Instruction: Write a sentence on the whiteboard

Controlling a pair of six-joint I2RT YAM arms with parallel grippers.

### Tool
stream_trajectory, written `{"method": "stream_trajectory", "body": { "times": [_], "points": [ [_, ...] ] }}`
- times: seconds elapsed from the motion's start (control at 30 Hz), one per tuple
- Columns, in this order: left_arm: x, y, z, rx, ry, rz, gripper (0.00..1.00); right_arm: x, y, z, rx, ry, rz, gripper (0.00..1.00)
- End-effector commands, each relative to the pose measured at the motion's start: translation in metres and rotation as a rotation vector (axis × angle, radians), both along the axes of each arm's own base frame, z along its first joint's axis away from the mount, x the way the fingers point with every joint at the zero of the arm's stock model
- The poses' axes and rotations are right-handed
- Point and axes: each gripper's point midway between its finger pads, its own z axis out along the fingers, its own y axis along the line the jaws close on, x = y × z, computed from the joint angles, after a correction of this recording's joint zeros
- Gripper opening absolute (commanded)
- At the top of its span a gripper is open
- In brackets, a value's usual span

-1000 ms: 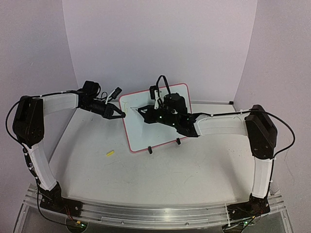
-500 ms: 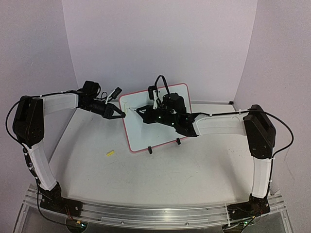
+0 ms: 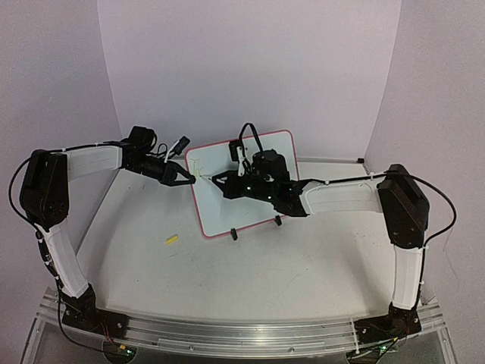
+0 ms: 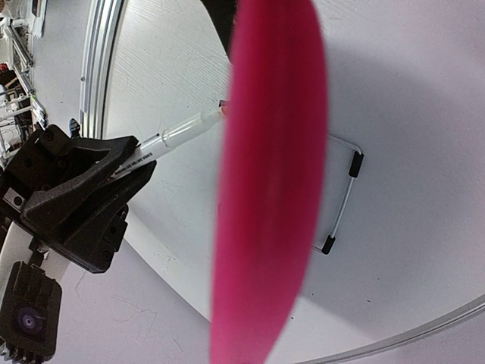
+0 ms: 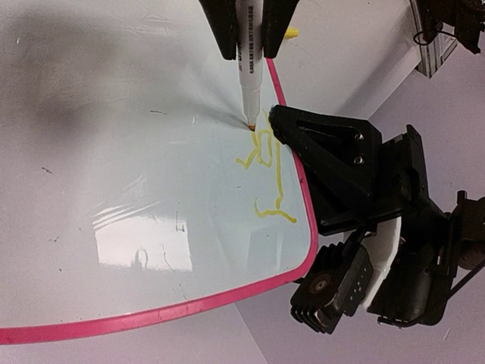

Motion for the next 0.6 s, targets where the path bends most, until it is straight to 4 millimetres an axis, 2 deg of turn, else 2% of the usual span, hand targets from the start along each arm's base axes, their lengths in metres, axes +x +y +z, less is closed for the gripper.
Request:
{"method": "stream_trajectory", "body": {
  "times": [0.0,0.33,0.57],
  "points": [
    [-0.002,-0.003,0.006,0.037,-0.036,-0.005,0.00,0.005,-0.012,0.011,-0.007,-0.025,-0.050,0.00],
    [-0.002,-0.002,0.007,0.037,-0.037,-0.004,0.00,0.010,-0.020,0.028,0.007,-0.060,-0.099,0.00],
    [-0.002,-0.003,0.006,0.037,-0.036,-0.006,0.00,0.015,-0.017,0.039,0.024,-0.082,-0.111,0.00]
  ]
}}
